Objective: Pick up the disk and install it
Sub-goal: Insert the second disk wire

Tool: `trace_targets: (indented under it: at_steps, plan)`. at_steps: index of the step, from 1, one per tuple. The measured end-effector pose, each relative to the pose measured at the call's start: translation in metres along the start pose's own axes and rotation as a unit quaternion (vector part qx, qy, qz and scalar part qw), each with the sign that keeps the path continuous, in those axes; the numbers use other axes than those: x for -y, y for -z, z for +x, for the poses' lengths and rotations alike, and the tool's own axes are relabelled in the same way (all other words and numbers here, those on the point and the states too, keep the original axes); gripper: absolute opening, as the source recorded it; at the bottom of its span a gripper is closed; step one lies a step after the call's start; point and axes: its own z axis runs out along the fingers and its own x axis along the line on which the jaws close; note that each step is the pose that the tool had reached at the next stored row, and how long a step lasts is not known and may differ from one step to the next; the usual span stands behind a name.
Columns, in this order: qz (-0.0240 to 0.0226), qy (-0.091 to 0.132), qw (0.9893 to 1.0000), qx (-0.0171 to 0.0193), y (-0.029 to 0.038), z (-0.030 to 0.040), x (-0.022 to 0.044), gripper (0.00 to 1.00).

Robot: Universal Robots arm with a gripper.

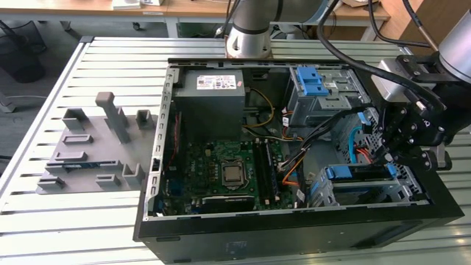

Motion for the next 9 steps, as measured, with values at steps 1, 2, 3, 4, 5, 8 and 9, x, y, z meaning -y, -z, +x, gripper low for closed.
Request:
trace_targets:
  at_steps: [1,2,3,4,5,8,9]
  plan:
    - [0.0000,0.000,1.0000,0.0000,0.0000,0.0000,0.0000,0.11]
    - [0.0000,0.000,1.0000,0.0000,0.0000,0.0000,0.0000,0.11]
    - [0.0000,0.000,1.0000,0.0000,0.0000,0.0000,0.0000,0.11]
    - [0.0000,0.000,1.0000,0.0000,0.0001,0.0000,0.0000,0.11]
    - [0.0000,0.000,1.0000,0.0000,0.0001,0.0000,-0.0001,0.11]
    - [0.0009,0.000,1.0000,-0.0001,0.0001,0.0001,-0.0043,0.11]
    - [0.0020,0.000,1.0000,0.0000,0.0000,0.0001,-0.0055,0.11]
